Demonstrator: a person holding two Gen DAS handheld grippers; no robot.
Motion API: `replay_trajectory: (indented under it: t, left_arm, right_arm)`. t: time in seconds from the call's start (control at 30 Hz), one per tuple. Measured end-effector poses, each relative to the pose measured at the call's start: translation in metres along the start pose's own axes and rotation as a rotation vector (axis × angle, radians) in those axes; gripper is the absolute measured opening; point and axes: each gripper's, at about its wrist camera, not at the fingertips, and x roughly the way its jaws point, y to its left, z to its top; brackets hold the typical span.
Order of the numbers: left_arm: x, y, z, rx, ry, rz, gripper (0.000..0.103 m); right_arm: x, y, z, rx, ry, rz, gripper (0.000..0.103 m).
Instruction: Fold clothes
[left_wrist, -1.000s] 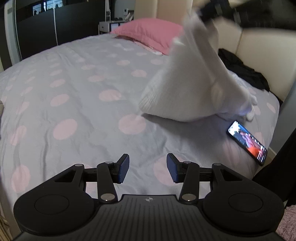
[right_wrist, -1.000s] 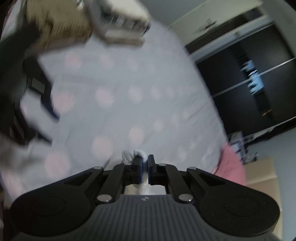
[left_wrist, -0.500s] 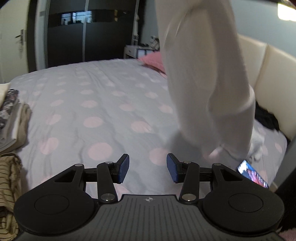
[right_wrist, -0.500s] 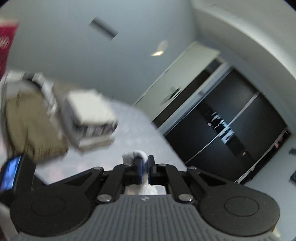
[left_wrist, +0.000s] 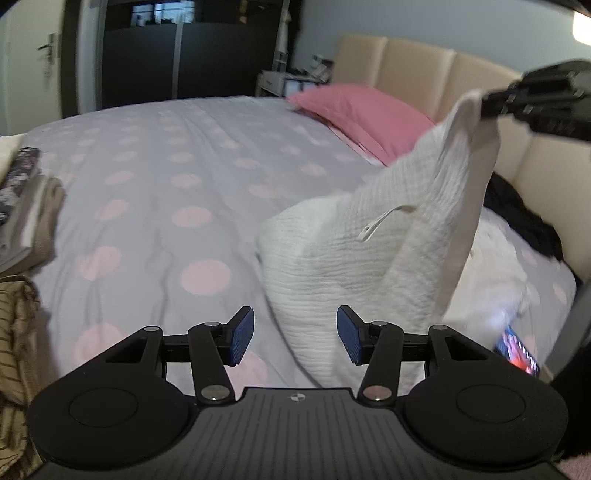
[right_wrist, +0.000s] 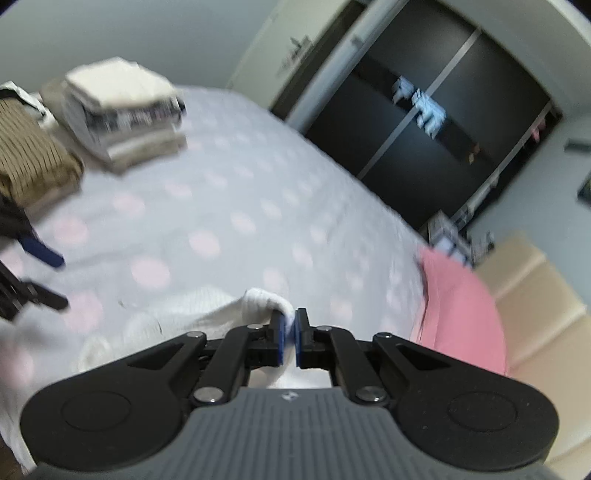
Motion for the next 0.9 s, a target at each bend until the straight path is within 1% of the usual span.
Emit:
replay_trajectory:
  t: [0.13,0.23,0.3,0.37,0.43,0.53,0.63,0.73,0.83,0.9]
  left_arm:
    - [0.019,-0.017,-0.011,0.08,0.059,-0.034,0.048]
    - [0.034,-0.027,-0.022,0.127,0.11,-0.052,0.048]
    - [0.042,-0.03,-0.028,0.156,0.135,-0.053,0.049]
    - [0.051,-0.033,-0.034,0.187,0.157,-0.037,0.051]
    - [0.058,-0.034,-0.039,0.199,0.172,-0.036,0.053]
    - [0.072,-0.035,-0.046,0.202,0.203,-0.061,0.053]
    - [0.088,-0.043,-0.052,0.221,0.23,-0.056,0.053]
    - [0.103,-0.051,-0.058,0.237,0.254,-0.052,0.053]
    - [0.109,-0.06,-0.063,0.27,0.242,-0.057,0.054]
    - [0.11,-0.064,-0.063,0.273,0.234,-0.061,0.054]
  right_arm:
    - [0.022,-0.011,-0.051,0.092,0.059,-0.02,0.006]
    - [0.046,-0.019,-0.085,0.193,0.093,-0.039,0.006]
    - [0.057,-0.025,-0.105,0.266,0.114,-0.042,0.006]
    - [0.067,-0.03,-0.126,0.339,0.135,-0.042,0.007]
    - [0.077,-0.036,-0.147,0.412,0.156,-0.043,0.007]
    - [0.091,-0.043,-0.175,0.521,0.188,-0.037,0.007]
    - [0.102,-0.047,-0.191,0.613,0.214,-0.003,0.007]
    - [0.104,-0.046,-0.194,0.596,0.214,-0.008,0.008]
    - [0.11,-0.05,-0.197,0.601,0.226,0.004,0.008]
    - [0.112,-0.051,-0.197,0.603,0.234,0.004,0.009]
